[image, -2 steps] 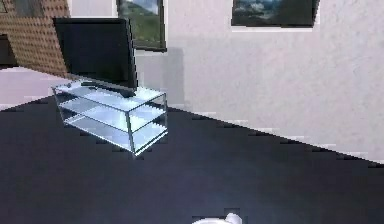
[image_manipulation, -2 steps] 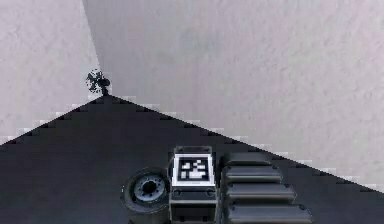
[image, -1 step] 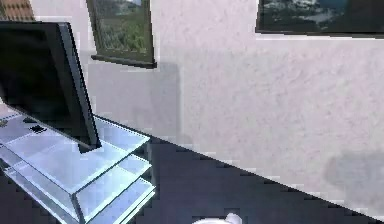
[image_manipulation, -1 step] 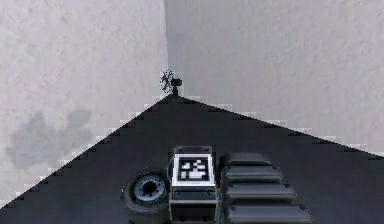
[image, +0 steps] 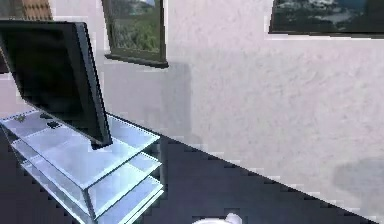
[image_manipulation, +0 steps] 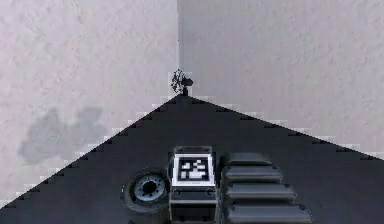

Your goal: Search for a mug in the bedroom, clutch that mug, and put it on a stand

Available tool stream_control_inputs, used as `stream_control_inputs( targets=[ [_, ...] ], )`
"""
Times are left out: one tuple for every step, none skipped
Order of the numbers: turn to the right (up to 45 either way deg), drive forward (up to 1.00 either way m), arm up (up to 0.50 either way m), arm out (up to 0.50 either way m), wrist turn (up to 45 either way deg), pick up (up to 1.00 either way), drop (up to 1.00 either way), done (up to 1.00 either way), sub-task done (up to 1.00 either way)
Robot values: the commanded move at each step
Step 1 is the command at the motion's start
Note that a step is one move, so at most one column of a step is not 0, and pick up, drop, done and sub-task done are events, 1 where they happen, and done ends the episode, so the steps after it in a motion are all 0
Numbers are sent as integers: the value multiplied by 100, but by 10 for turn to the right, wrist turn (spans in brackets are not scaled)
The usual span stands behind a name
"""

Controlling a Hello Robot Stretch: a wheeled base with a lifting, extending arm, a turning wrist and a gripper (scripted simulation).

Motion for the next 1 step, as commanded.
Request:
stream_control_inputs(
  targets=[
    [0,100,0,0,0,0,0,0,0]
  ],
)
